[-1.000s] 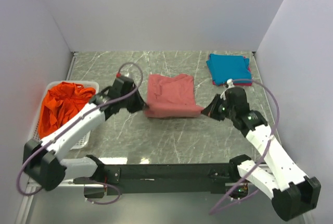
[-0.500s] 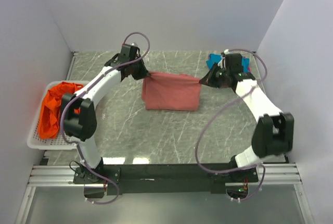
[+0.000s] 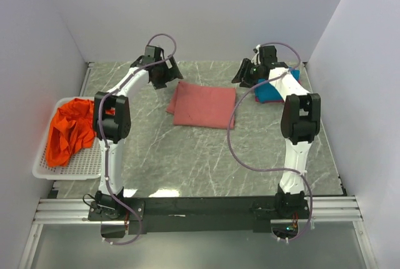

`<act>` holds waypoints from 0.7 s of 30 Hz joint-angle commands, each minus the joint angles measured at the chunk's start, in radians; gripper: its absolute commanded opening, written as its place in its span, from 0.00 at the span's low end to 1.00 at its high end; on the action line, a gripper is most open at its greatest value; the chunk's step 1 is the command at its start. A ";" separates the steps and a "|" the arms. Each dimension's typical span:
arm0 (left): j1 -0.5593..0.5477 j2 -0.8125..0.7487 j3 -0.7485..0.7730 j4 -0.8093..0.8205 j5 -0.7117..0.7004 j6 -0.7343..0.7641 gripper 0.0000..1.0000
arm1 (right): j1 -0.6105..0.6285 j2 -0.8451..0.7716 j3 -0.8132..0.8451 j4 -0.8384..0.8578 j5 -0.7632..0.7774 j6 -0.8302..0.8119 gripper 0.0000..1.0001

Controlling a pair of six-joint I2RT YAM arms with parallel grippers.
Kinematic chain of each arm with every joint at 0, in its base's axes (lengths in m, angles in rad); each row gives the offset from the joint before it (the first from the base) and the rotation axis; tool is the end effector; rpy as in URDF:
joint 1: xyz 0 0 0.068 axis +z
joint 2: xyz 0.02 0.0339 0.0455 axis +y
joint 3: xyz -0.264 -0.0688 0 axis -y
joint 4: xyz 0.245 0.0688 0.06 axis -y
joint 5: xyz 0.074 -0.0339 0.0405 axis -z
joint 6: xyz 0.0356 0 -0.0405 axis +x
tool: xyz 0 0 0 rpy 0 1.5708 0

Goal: Fold and stack the t-shirts
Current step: Fold the tshirt, then neatly place the folded tshirt to the corner

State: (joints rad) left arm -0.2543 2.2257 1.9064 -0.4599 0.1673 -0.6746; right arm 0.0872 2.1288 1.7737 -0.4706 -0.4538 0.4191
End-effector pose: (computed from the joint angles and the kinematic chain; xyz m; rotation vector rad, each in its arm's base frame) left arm 0.4920 -0.1340 0.2263 -0.4236 2.3942 -0.6369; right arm 0.4790 0.0575 0.2306 0.1844 2.4228 0.7778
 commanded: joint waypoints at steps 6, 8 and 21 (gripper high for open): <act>0.010 -0.341 -0.238 0.093 0.002 0.014 0.99 | 0.058 -0.240 -0.251 -0.003 0.209 -0.102 0.55; 0.010 -0.426 -0.413 0.122 -0.017 -0.008 1.00 | 0.084 -0.268 -0.312 0.013 0.253 -0.088 0.55; 0.009 -1.073 -1.069 0.045 -0.155 -0.146 0.99 | 0.220 -0.081 -0.224 -0.072 0.504 -0.016 0.57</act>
State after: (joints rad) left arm -0.2436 1.2362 0.8589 -0.3779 0.0742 -0.7868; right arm 0.3096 2.0254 1.4921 -0.5144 -0.0490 0.3737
